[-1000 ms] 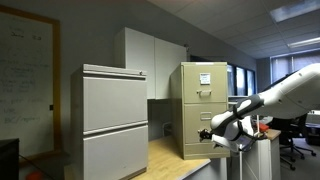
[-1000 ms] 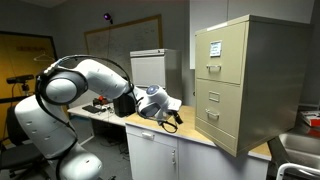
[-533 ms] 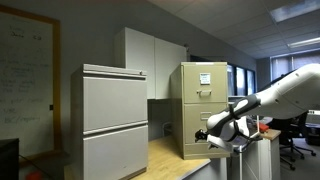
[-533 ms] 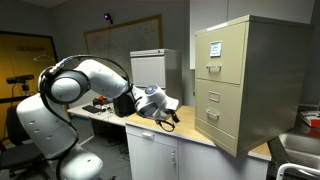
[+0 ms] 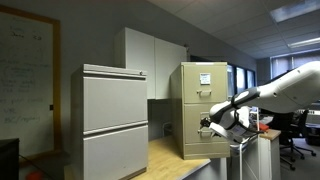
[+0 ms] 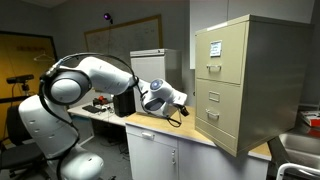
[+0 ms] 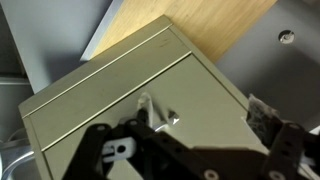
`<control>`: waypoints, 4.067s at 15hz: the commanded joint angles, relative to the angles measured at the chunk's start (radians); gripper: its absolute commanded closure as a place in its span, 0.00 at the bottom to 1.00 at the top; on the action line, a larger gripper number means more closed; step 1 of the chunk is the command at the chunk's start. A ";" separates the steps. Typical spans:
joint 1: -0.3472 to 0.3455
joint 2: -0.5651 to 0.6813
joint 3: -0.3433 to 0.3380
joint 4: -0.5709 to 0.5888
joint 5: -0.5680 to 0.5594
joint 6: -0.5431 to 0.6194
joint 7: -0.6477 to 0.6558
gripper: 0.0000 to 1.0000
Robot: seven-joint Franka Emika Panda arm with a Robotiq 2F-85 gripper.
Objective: Open the bottom drawer on the beige filing cabinet
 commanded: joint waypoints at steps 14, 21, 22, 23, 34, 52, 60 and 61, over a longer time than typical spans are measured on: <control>0.161 0.377 -0.481 0.440 0.713 -0.451 -0.475 0.00; -0.212 0.622 -0.199 0.652 0.803 -0.581 -0.455 0.00; -0.271 0.647 -0.146 0.692 0.788 -0.570 -0.444 0.00; -0.321 0.662 -0.102 0.728 0.767 -0.560 -0.431 0.00; -0.529 0.677 0.150 0.843 0.542 -0.547 -0.353 0.00; -0.496 0.647 0.249 0.632 0.805 -0.478 -0.502 0.00; -0.466 0.550 0.202 0.511 0.516 -0.460 -0.318 0.54; -0.452 0.521 0.197 0.487 0.462 -0.438 -0.284 0.62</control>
